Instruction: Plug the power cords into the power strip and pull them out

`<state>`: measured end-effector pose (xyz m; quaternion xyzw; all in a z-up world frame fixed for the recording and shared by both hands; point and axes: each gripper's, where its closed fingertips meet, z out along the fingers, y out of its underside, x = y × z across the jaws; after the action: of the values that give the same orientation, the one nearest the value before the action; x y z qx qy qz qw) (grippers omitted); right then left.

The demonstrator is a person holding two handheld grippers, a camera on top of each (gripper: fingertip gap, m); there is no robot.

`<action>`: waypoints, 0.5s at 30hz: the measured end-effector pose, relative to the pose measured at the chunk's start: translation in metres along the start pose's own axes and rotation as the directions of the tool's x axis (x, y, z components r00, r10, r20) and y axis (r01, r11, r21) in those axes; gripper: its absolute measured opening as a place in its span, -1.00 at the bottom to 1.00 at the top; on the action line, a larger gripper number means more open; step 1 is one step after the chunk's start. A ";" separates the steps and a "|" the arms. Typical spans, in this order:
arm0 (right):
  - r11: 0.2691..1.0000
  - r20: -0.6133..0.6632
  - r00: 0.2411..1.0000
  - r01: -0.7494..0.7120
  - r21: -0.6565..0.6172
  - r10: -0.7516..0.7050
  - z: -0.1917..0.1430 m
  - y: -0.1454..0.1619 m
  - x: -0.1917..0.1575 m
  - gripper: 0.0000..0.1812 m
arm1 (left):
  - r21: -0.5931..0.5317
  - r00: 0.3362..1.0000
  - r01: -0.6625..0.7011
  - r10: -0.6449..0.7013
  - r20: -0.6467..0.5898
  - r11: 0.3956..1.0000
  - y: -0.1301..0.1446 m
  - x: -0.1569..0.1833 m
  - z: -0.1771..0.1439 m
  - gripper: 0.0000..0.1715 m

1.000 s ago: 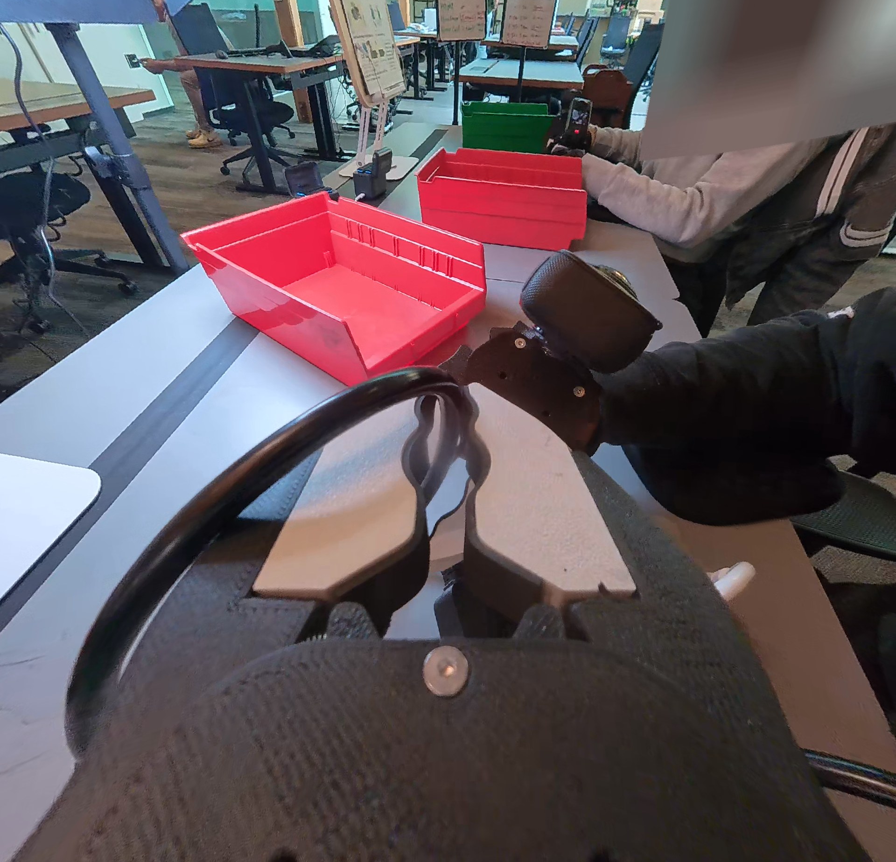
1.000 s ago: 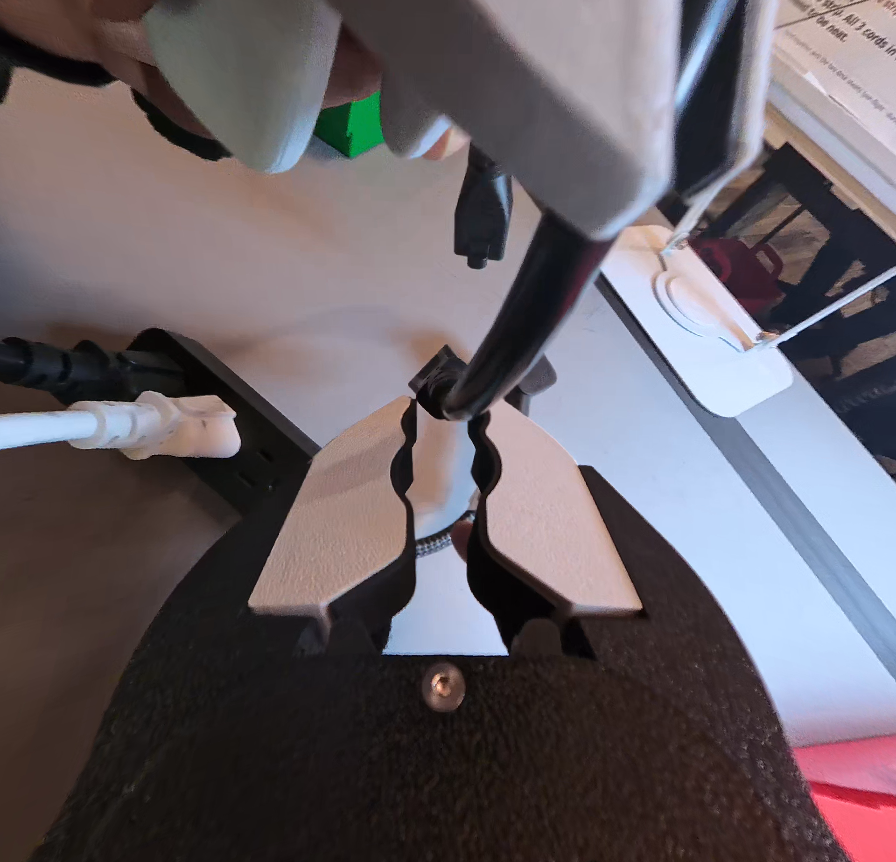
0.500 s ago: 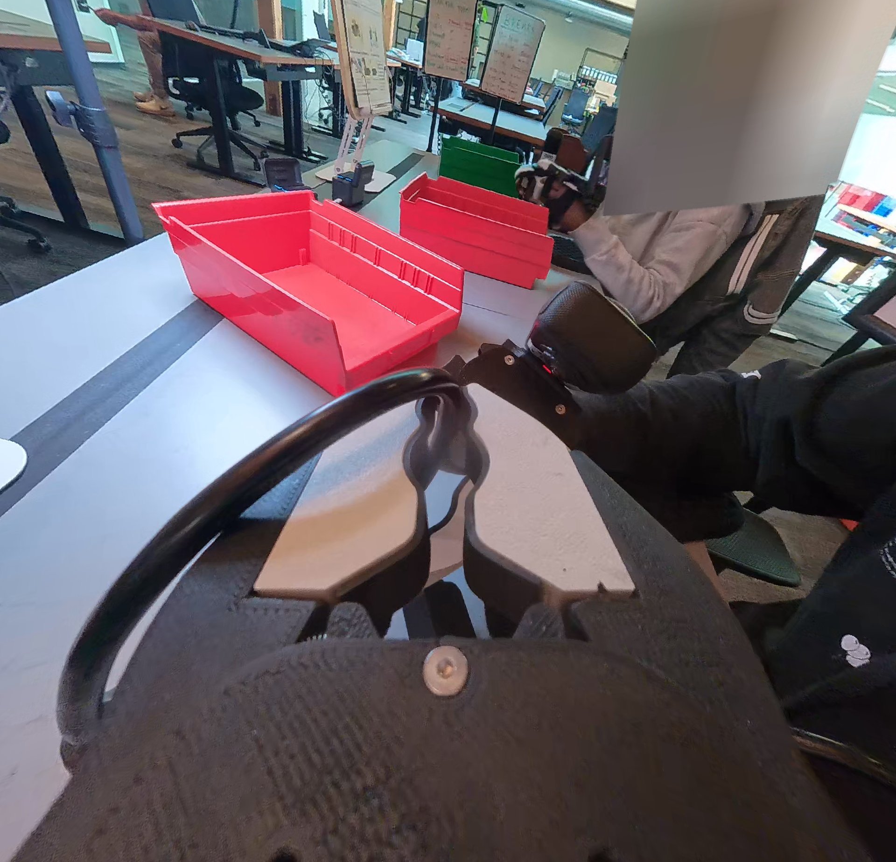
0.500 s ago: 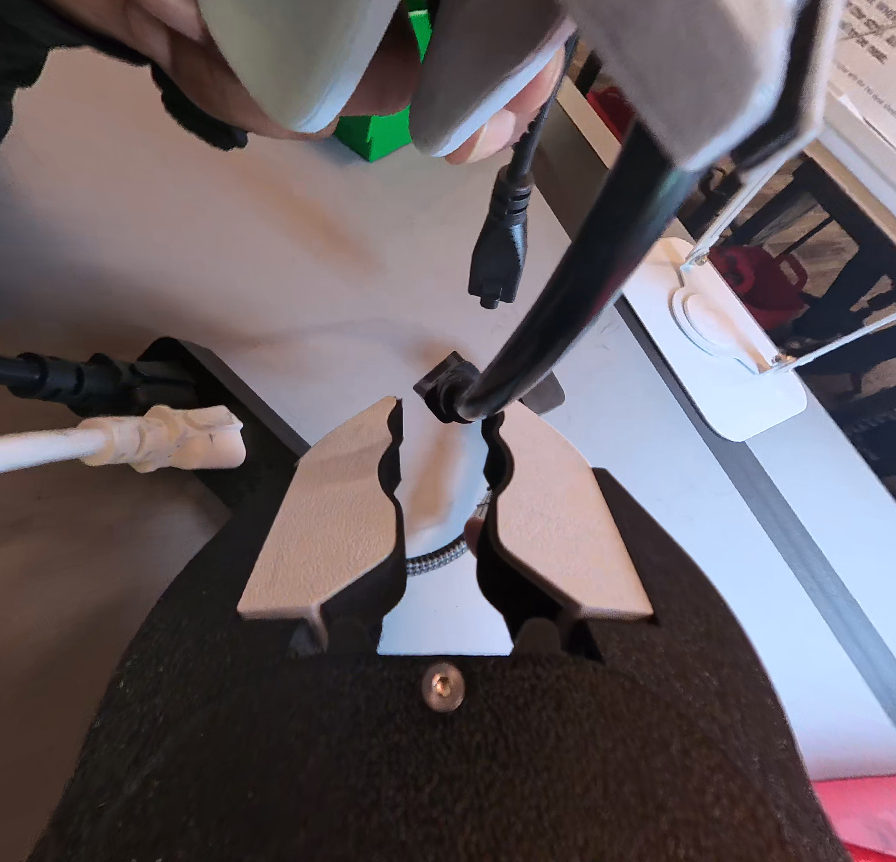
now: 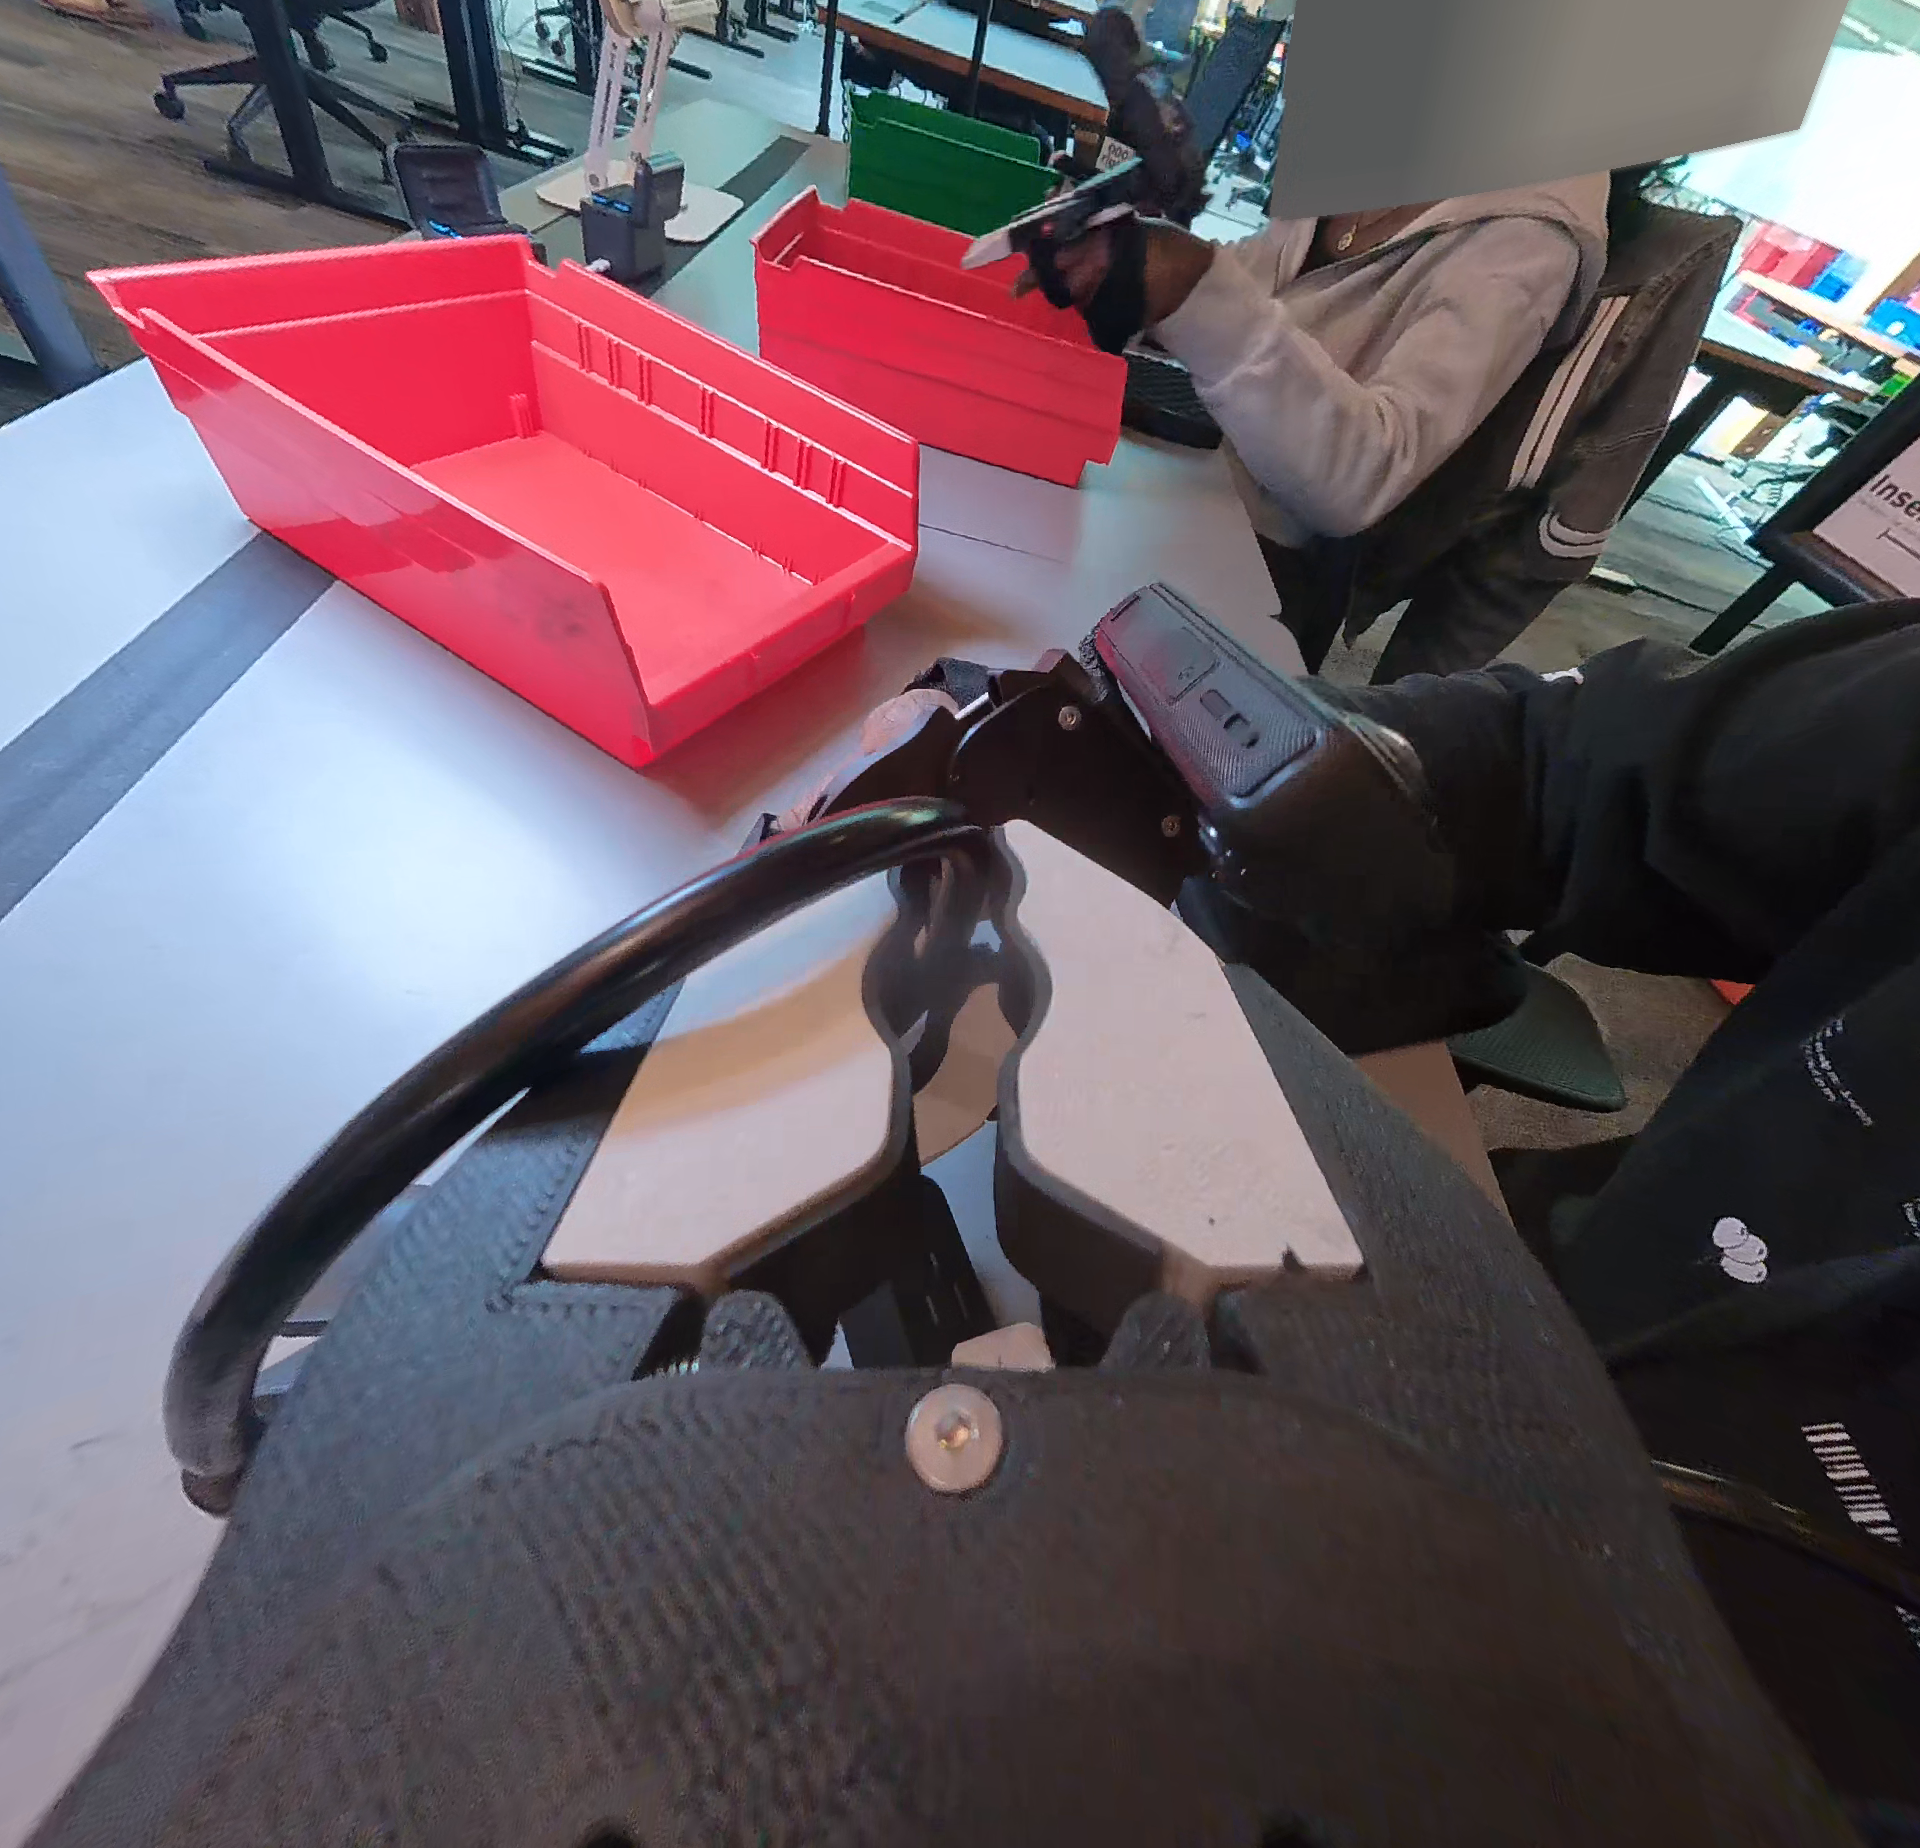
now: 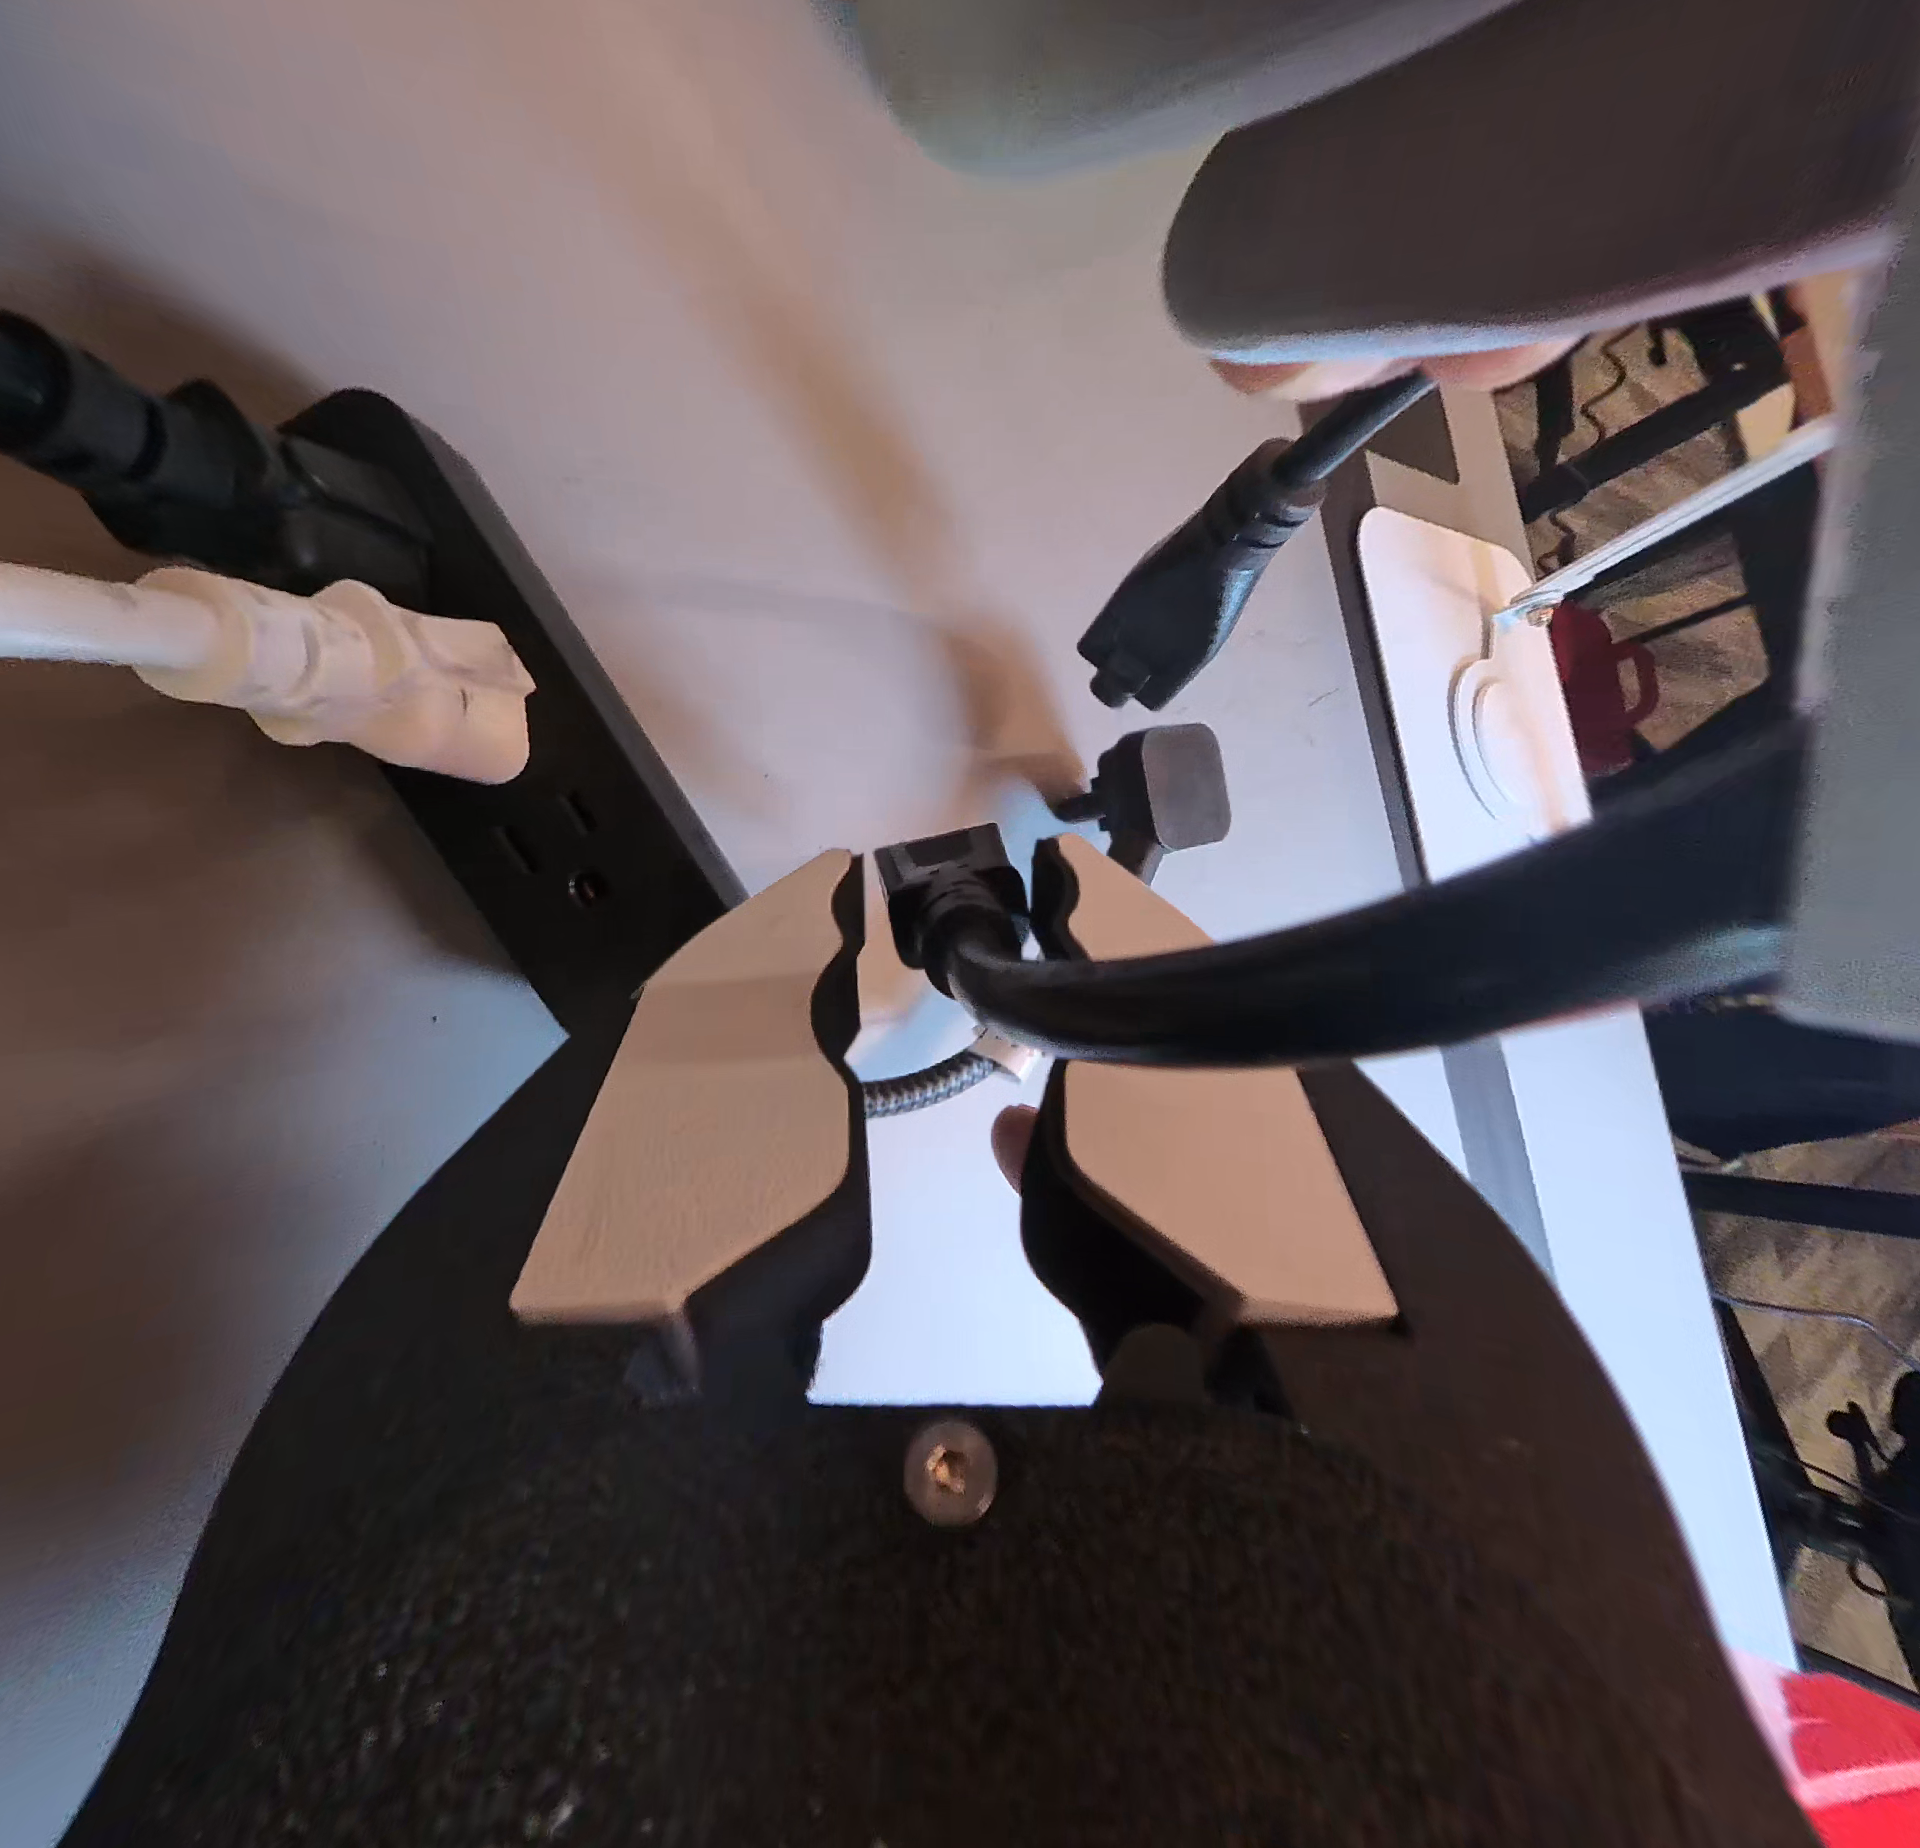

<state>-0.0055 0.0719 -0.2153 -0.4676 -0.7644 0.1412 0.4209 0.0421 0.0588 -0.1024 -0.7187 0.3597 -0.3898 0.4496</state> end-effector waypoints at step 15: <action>0.983 0.055 0.996 -0.081 0.165 0.073 -0.014 -0.039 -0.009 -0.70 | -0.012 0.997 -0.070 0.070 0.010 0.997 -0.011 0.009 -0.004 -0.71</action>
<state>-0.0159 0.0413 -0.1878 -0.4563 -0.7412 0.2323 0.4341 0.0444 0.0535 -0.0894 -0.7103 0.3847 -0.3677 0.4607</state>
